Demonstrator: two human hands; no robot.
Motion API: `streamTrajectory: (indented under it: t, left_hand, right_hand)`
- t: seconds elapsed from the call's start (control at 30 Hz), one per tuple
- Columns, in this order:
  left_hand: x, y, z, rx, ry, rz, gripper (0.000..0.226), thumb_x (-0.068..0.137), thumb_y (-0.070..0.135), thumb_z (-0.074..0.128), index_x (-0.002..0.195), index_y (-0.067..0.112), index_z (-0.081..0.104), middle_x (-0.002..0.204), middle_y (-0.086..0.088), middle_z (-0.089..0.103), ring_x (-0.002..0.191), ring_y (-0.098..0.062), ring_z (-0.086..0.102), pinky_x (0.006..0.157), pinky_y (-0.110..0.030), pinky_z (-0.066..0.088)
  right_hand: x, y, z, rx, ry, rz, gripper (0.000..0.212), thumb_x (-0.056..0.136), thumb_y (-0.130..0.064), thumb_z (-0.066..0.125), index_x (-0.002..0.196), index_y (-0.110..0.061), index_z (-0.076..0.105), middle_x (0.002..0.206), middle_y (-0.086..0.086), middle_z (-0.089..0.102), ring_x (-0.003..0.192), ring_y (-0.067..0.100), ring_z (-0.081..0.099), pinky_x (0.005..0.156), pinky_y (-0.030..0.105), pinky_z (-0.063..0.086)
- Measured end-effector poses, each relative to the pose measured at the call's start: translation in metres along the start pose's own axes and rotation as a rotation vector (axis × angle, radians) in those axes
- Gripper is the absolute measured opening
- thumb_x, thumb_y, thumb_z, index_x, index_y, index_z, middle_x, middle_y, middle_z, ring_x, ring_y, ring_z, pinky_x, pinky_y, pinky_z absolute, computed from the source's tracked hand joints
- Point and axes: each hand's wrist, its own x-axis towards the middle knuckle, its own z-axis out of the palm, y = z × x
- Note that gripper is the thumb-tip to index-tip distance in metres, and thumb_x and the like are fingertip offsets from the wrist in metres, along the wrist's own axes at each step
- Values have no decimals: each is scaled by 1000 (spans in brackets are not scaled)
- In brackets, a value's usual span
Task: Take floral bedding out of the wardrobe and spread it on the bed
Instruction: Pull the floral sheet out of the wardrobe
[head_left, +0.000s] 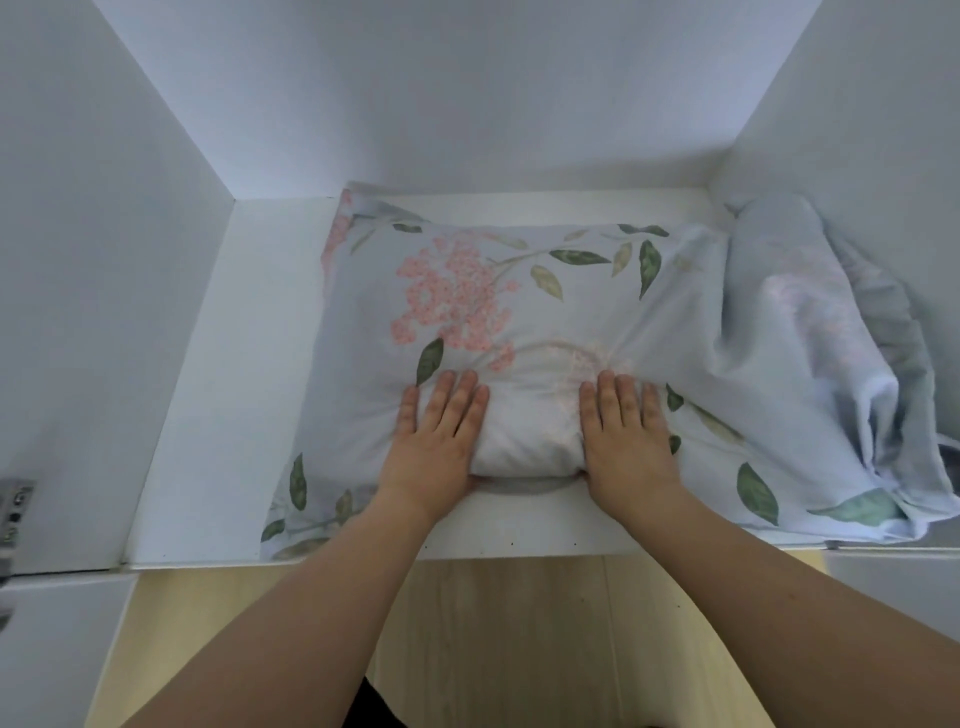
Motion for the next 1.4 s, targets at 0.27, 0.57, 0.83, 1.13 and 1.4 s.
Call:
streamTrajectory:
  t: [0.27,0.57,0.83,1.13,1.4]
  left_hand:
    - [-11,-6,-79,-88,24,-66,57,100,24,39,153,15,21,162,-3,17,149,-27,10,120,-49,5]
    - [-128,-32,-312,-262,-100,-68,42,92,28,55,134,26,53,138,2,55,131,-20,46,112,-38,29]
    - [-277,-19,-523,-556,-408,-204,26,92,12,51,111,19,66,107,-2,68,95,-21,63,80,-29,50]
    - [-395,16,-665,-949,-302,-475,12,89,21,60,86,19,71,78,0,74,79,-24,71,79,-43,59]
    - [-465,57,-719,-917,-168,-640,17,79,9,52,69,15,64,69,0,70,66,-15,63,60,-26,50]
  right_hand:
    - [-22,9,-101,-50,-22,-128,31,95,-10,40,122,-6,56,123,15,61,113,29,58,99,39,40]
    - [-155,28,-323,53,-189,-232,25,97,-20,44,114,-13,61,116,6,64,105,26,63,81,34,48]
    - [-311,37,-486,68,-315,-290,21,94,-18,45,105,-12,62,106,5,65,95,25,65,76,33,47]
    - [-460,52,-593,207,-137,-302,41,89,-35,53,121,-11,45,113,7,58,100,28,61,82,40,50]
    - [-537,50,-583,243,-25,-465,112,77,-60,58,153,-13,-10,162,7,-2,148,28,10,119,49,16]
